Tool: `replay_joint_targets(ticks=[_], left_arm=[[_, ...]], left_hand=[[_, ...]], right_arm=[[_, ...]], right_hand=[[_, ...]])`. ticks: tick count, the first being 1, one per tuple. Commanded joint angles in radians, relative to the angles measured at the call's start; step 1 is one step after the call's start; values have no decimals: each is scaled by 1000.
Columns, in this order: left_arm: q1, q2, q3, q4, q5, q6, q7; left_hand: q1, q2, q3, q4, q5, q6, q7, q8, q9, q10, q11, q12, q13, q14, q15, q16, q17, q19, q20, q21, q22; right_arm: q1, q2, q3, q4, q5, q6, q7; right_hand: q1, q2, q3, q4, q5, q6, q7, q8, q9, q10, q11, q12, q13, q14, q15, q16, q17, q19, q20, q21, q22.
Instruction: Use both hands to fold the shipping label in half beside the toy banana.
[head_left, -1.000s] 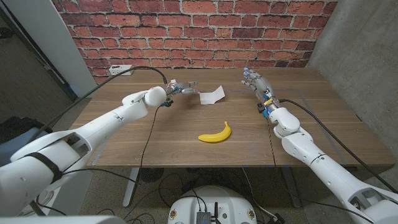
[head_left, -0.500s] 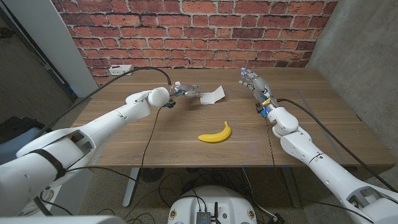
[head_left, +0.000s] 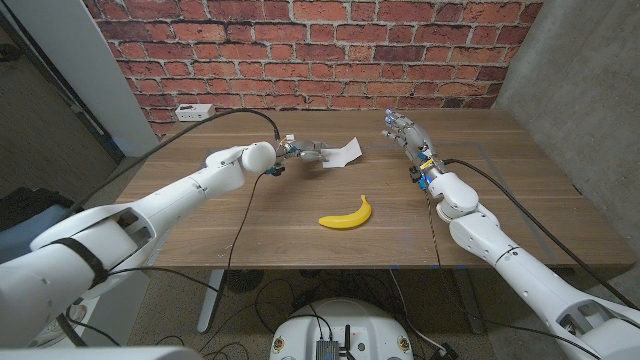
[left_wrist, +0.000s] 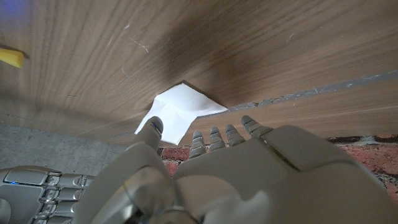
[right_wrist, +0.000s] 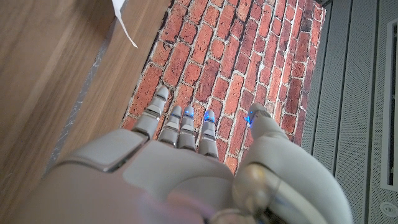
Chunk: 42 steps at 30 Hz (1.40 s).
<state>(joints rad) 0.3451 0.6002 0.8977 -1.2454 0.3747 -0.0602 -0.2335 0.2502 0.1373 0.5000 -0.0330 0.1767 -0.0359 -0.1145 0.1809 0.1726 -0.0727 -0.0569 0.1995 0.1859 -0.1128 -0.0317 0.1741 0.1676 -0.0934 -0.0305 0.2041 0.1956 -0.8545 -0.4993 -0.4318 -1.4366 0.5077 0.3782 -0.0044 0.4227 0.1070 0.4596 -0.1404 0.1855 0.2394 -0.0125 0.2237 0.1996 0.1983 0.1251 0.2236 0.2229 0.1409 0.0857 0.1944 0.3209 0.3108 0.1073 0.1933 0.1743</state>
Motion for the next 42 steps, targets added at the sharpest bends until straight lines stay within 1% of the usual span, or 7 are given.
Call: replay_joint_targets(ticks=[1, 13, 18, 21, 31, 36, 42], left_arm=[[-17, -9, 22, 14, 21, 8, -32], [-43, -26, 47, 44, 41, 16, -64], [-56, -32, 65, 54, 65, 18, -70], [-62, -38, 73, 62, 73, 19, -75], [-93, -54, 109, 78, 128, 25, -82], [-102, -57, 124, 76, 150, 38, -99], [-109, -61, 134, 79, 167, 42, -106]], left_hand=[[-10, -3, 3, 8, -3, 3, 0, 1, 1, -9, 0, 0, 3, -10, -36, 3, 4, -9, 0, 7, -1], [-24, -6, -3, 17, -2, 12, -2, 3, 2, -3, -4, 3, 2, -9, -40, 5, 5, -9, -3, 9, 0], [-31, -6, -5, 23, 0, 29, 9, 8, 2, 4, -1, 6, 1, -10, -37, 4, 5, -13, -3, 9, 0], [-36, -6, -6, 27, 1, 46, 24, 13, 2, 8, 1, 7, 1, -16, -31, 3, 5, -17, 1, 8, 0], [-51, -8, -11, 38, 3, 76, 29, 15, 3, 28, -11, 13, 1, -17, -38, 4, 5, -22, -1, 10, 0], [-60, -11, -15, 45, 4, 99, 41, 17, 3, 38, -15, 15, 1, -12, -45, 6, 5, -22, -2, 11, 0], [-67, -16, -19, 49, 5, 112, 41, 17, 3, 56, -20, 20, 1, 0, -54, 9, 5, -19, -3, 13, 0]], right_arm=[[18, 9, -16, 12, -6, -14, 11], [50, 19, -36, 41, -18, -31, 23], [59, 21, -42, 49, -21, -41, 26], [61, 22, -43, 52, -20, -44, 27], [62, 24, -43, 55, -19, -53, 19], [67, 21, -46, 54, -10, -87, 19], [80, 17, -56, 52, -22, -137, -2]], right_hand=[[0, 9, -5, -1, 8, 6, -2, -5, 2, 3, -1, -2, 2, 3, 6, 3, 1, -4, -1, 4, 3], [-1, 12, -7, 0, 9, 7, -2, -8, 0, 3, 0, -4, -1, -1, 7, 2, -4, -9, 0, 3, 3], [-2, 12, -8, 0, 9, 5, -2, -10, -1, 0, -1, -6, -2, -7, 9, 1, -6, -13, -1, 1, 3], [-2, 13, -8, 0, 9, 4, -2, -12, -2, -2, -2, -7, -3, -9, 9, 0, -8, -15, -1, 1, 3], [-3, 13, -10, 0, 9, 0, -5, -15, -3, -6, -4, -10, -4, -13, 9, 0, -12, -19, -2, 0, 3], [-6, 14, -13, 1, 9, -5, -6, -20, -4, -20, 3, -17, -6, -28, 13, -4, -17, -29, -5, -2, 3], [-12, 15, -18, 4, 9, -18, -5, -27, -6, -49, 17, -28, -10, -45, 30, -5, -25, -42, -2, -4, 2]])
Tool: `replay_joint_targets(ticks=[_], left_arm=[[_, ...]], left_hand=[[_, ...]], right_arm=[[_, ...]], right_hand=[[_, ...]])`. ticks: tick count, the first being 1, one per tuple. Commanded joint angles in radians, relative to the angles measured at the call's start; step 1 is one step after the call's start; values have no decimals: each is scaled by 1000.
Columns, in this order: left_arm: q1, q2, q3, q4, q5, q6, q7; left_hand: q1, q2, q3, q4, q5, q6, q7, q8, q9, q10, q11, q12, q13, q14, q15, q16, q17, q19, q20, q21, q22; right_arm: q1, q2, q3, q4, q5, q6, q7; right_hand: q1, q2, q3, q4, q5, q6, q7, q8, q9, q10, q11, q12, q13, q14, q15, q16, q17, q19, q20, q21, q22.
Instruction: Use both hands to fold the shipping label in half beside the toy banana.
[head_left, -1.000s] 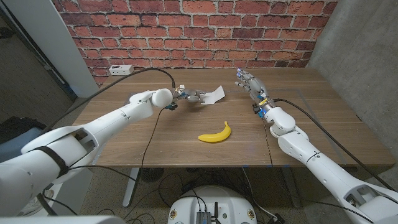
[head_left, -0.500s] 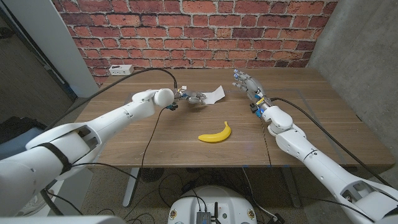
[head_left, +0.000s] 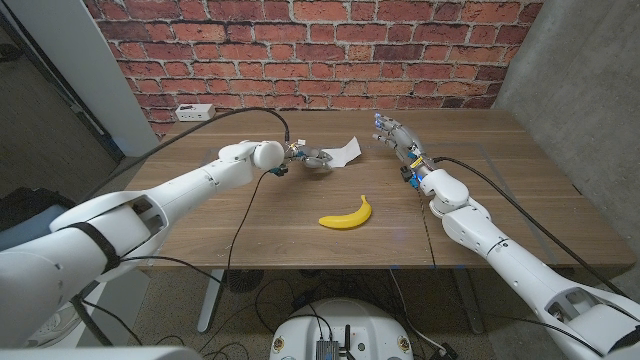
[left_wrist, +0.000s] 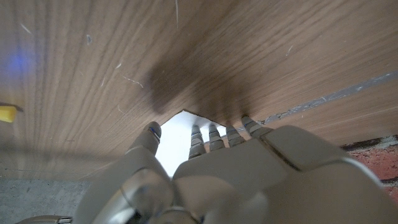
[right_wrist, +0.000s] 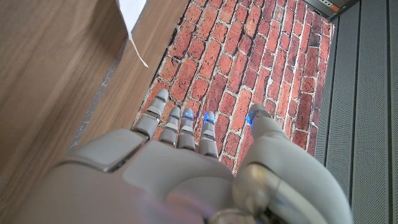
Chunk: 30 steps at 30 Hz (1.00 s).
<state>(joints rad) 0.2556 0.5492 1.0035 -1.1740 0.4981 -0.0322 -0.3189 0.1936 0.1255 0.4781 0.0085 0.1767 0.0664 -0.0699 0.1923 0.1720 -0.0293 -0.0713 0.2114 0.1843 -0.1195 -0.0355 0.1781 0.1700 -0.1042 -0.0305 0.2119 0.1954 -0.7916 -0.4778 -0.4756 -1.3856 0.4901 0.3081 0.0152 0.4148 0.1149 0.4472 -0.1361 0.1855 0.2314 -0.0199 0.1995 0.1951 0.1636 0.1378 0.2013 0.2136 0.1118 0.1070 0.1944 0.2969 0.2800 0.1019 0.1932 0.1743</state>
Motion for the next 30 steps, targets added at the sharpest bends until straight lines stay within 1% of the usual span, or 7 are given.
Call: replay_joint_targets(ticks=[1, 7, 10, 14, 22, 26, 30], left_arm=[[-20, -10, 29, 8, 46, 15, -21], [-21, -14, 29, 17, 41, 12, -24], [-23, -15, 33, 21, 44, 12, -28], [-26, -18, 37, 28, 44, 7, -31], [-31, -26, 40, 44, 43, -9, -20], [-36, -31, 45, 54, 45, -18, -20], [-39, -36, 49, 65, 44, -26, -21]], left_hand=[[-12, -5, 3, 8, 5, 11, -6, 6, 3, 13, -6, 8, 3, 8, -51, 6, 3, -8, -3, 6, 0], [-17, -7, 0, 11, 6, 14, -10, 3, 3, 17, -9, 8, 3, 10, -54, 5, 2, -5, -3, 7, 0], [-18, -8, 0, 12, 6, 14, -11, 2, 3, 17, -11, 7, 3, 11, -56, 5, 2, -5, -4, 7, 0], [-21, -9, -2, 13, 7, 11, -15, -1, 3, 17, -15, 6, 3, 12, -57, 4, 2, -4, -5, 8, 0], [-25, -10, -3, 16, 7, 8, -16, -4, 3, 15, -14, 4, 3, 13, -57, 4, 2, -4, -2, 9, -1], [-26, -9, -3, 17, 8, 1, -14, -8, 3, 13, -10, 2, 3, 13, -56, 3, 2, -4, 3, 9, -1], [-28, -8, -3, 19, 8, -6, -14, -10, 3, 10, -10, 1, 3, 11, -55, 2, 2, -4, 3, 9, -1]], right_arm=[[21, -3, -15, 6, -7, -70, -23], [48, 4, -32, 33, -17, -96, -15], [60, 6, -39, 47, -20, -101, -4], [73, 9, -45, 58, -20, -116, 0], [101, 14, -62, 84, -21, -150, 21], [108, 17, -66, 93, -19, -159, 27], [113, 19, -70, 102, -19, -166, 33]], right_hand=[[-5, 7, -6, 0, 9, -12, 1, -4, -1, -15, 4, -6, -1, -17, 8, -5, -2, -15, 3, -5, 2], [-8, 8, -8, 2, 9, -19, 4, -7, -2, -22, 3, -8, -2, -28, 8, -7, -5, -21, 4, -6, 2], [-9, 9, -9, 2, 9, -25, 12, -9, -2, -25, 3, -8, -3, -32, 5, -7, -7, -24, 1, -6, 2], [-10, 9, -10, 3, 9, -27, 13, -10, -2, -26, 4, -8, -3, -34, 6, -7, -8, -25, 0, -5, 2], [-12, 11, -11, 4, 9, -36, 19, -13, -3, -26, 5, -7, -4, -33, 5, -4, -11, -24, -4, -3, 2], [-14, 12, -13, 5, 8, -40, 22, -14, -3, -24, 8, -6, -5, -34, 6, -3, -12, -23, -4, -2, 2], [-16, 12, -14, 6, 8, -45, 22, -15, -3, -24, 7, -5, -5, -33, 6, -2, -14, -23, -5, -2, 2]])
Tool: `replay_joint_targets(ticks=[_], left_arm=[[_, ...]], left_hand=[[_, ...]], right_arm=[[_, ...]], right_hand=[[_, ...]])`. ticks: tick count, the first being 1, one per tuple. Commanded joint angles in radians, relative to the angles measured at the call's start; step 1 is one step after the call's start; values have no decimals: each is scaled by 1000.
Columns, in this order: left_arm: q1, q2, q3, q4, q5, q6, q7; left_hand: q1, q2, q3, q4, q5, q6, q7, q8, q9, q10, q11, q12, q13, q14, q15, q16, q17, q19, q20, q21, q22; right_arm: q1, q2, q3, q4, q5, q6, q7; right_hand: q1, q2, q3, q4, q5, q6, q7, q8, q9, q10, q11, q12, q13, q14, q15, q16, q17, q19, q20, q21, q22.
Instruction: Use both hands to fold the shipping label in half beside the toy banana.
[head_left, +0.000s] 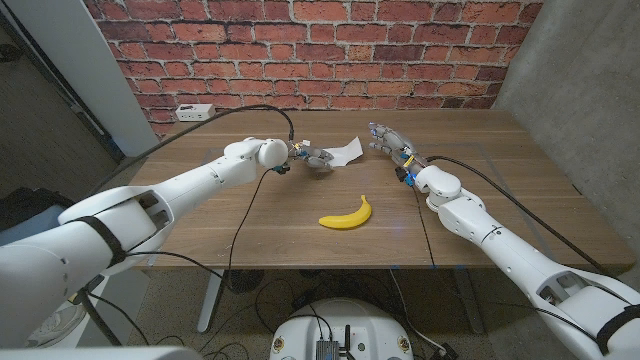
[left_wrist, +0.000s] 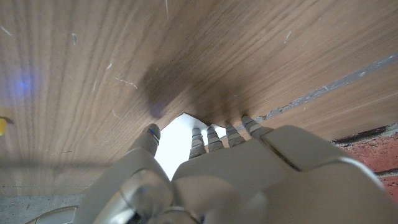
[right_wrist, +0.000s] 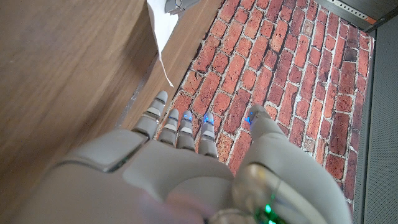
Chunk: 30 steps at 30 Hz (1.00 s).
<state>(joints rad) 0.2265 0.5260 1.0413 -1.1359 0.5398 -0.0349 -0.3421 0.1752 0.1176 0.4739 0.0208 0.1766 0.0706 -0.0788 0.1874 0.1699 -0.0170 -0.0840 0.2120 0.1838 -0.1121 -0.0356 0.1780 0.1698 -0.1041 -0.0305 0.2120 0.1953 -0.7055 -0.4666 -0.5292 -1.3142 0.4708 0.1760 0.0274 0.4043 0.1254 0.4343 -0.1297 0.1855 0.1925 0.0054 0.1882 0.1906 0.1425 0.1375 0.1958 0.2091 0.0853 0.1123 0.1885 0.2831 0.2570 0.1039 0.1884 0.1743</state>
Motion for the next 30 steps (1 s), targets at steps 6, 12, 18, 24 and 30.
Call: replay_joint_targets(ticks=[6, 12, 18, 24, 30], left_arm=[[-12, -18, 16, 37, 1, -30, -1], [-13, -20, 19, 41, 1, -33, 1], [-24, -33, 32, 63, 8, -50, 2], [-33, -42, 47, 79, 16, -72, -4], [-42, -46, 68, 84, 37, -91, -17]], left_hand=[[-11, 1, 1, 8, 9, -17, -8, -8, 6, -7, 2, -2, 4, 1, -55, 1, 2, -3, 3, 9, -1], [-12, 2, 1, 10, 9, -25, -13, -10, 6, -10, 2, -4, 4, -1, -55, 0, 2, -3, 2, 9, -1], [-14, 3, 2, 11, 10, -28, -12, -11, 6, -12, 1, -5, 4, -3, -55, -1, 2, -3, 4, 9, -1], [-15, 6, 2, 14, 11, -37, -18, -12, 6, -18, -3, -8, 4, -5, -58, -1, 2, -3, 3, 9, -1], [-17, 7, 3, 16, 11, -48, -25, -14, 6, -22, -11, -9, 4, -10, -61, -2, 2, -4, 1, 9, -1]], right_arm=[[36, 12, -22, 42, 5, -48, 29], [49, 21, -31, 62, 9, -56, 47], [64, 31, -40, 85, 14, -60, 69], [68, 36, -40, 90, 22, -72, 75], [73, 44, -42, 103, 27, -73, 79]], right_hand=[[-8, 2, -3, 1, 7, -7, -3, -3, 1, -5, 8, 0, -1, -7, 0, 5, -1, 0, -8, 4, 2], [-10, 4, -4, 3, 7, -9, -3, -3, 1, -8, 10, -1, -2, -8, -1, 6, -2, 0, -9, 5, 2], [-12, 6, -6, 4, 7, -16, -1, -5, 0, -10, 12, -1, -2, -9, -2, 7, -4, 4, -15, 7, 2], [-14, 8, -8, 5, 8, -36, 9, -10, 0, -20, 15, -3, -4, -12, 0, 7, -8, 11, -25, 10, 2], [-10, 12, -8, 1, 10, -72, 26, -15, -1, -36, 23, -6, -6, -15, 6, 7, -17, 33, -38, 18, 1]])
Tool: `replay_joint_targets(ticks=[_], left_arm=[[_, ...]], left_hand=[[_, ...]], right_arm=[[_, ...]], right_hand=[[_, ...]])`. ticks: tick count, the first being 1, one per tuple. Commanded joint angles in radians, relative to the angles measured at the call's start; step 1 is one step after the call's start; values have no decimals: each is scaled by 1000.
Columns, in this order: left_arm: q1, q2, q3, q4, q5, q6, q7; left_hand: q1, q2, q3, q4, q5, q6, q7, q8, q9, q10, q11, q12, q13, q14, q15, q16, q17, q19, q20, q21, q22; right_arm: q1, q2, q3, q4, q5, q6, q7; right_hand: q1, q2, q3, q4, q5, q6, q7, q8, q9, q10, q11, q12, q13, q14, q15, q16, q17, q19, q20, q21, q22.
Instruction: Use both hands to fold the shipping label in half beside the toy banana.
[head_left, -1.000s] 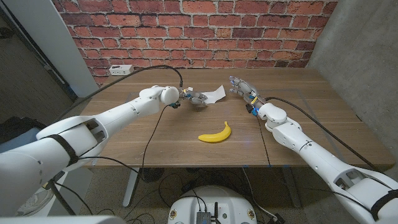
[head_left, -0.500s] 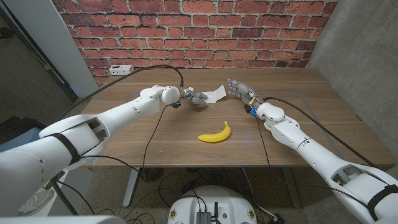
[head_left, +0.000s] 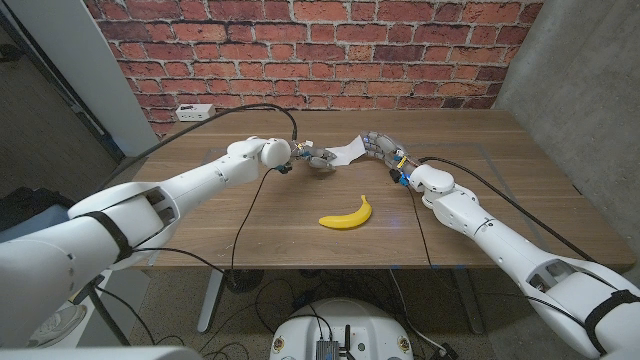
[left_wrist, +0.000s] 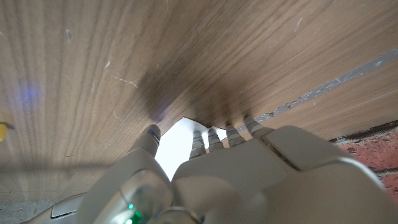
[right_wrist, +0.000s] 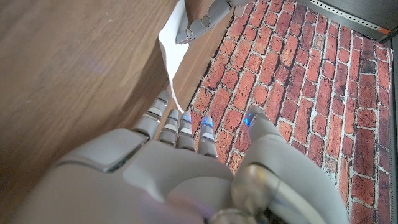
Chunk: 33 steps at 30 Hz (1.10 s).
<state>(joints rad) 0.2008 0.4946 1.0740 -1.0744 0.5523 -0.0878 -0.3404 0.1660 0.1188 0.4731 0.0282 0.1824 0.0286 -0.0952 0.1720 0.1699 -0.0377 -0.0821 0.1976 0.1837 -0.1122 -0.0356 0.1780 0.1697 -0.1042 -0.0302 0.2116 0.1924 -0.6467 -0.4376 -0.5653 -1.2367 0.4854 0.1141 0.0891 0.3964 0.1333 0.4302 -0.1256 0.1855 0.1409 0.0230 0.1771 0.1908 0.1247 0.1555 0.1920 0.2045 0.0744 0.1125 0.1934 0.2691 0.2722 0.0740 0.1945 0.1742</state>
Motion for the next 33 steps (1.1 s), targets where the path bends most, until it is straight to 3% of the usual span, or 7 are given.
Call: replay_joint_targets(ticks=[1, 6, 11, 14, 19, 27, 33], left_arm=[[-18, -15, 38, 22, 29, -40, -20], [-15, -11, 43, 13, 37, -46, -25], [-11, -8, 44, 2, 43, -49, -31], [-8, -7, 45, -3, 45, -50, -37], [-5, -7, 43, -7, 45, -50, -42], [3, -3, 38, -25, 48, -42, -47], [8, 1, 35, -40, 54, -33, -49]], left_hand=[[-8, 6, 4, 9, 5, -6, -8, 1, 6, -3, -15, 5, 5, -10, -63, -2, 2, -5, 1, 9, 2], [-8, 6, 4, 9, 5, -7, -8, 2, 6, -4, -15, 5, 5, -11, -66, -2, 2, -6, 0, 9, 2], [-8, 6, 4, 10, 6, -10, -7, 3, 6, -6, -14, 4, 5, -12, -68, -2, 2, -7, -1, 9, 2], [-8, 6, 4, 10, 6, -11, -6, 3, 6, -7, -15, 4, 5, -12, -67, -2, 1, -7, 0, 9, 2], [-8, 6, 4, 10, 6, -13, -7, 3, 6, -8, -16, 4, 5, -13, -68, -3, 1, -7, -1, 9, 2], [-8, 6, 5, 10, 6, -16, -7, 4, 5, -10, -15, 3, 5, -14, -69, -2, 1, -8, 0, 9, 2], [-8, 6, 5, 11, 6, -18, -7, 4, 5, -12, -11, 3, 5, -16, -68, -3, 1, -9, 1, 8, 2]], right_arm=[[14, 18, -4, 27, 17, -14, 15], [19, 21, -7, 35, 17, -12, 23], [19, 22, -7, 34, 23, -17, 28], [14, 28, -3, 39, 23, 1, 23], [6, 27, 0, 36, 21, 19, 18], [-14, 24, 9, 16, 25, 21, -7], [-34, 21, 18, -8, 28, 16, -38]], right_hand=[[-1, 5, -4, -4, 10, -35, 10, -6, -1, -30, 5, -5, -2, -6, 6, 2, -6, 18, -8, 11, 1], [0, 8, -5, -5, 11, -75, 7, -11, -1, -43, 1, -6, -3, -8, 5, 2, -12, 18, -10, 9, 0], [2, 11, -7, -5, 11, -116, 43, -11, -2, -50, 1, -2, -5, -4, 1, 5, -21, 34, -19, 13, 0], [3, 13, -9, -5, 11, -170, 31, -15, -3, -59, 0, -2, -6, 0, 3, 7, -28, 39, -18, 12, -1], [3, 16, -13, -4, 12, -230, -2, -10, -4, -133, -25, -17, -7, -3, -1, 7, -37, 48, -8, 11, -1], [9, 21, -14, -5, 14, -259, -9, 1, -4, -261, -43, -26, -7, -11, 3, 5, -47, 68, -1, 13, -1], [12, 23, -14, -5, 15, -258, 3, 6, -4, -326, -34, -24, -9, -36, 15, -3, -53, 78, 8, 13, -1]])
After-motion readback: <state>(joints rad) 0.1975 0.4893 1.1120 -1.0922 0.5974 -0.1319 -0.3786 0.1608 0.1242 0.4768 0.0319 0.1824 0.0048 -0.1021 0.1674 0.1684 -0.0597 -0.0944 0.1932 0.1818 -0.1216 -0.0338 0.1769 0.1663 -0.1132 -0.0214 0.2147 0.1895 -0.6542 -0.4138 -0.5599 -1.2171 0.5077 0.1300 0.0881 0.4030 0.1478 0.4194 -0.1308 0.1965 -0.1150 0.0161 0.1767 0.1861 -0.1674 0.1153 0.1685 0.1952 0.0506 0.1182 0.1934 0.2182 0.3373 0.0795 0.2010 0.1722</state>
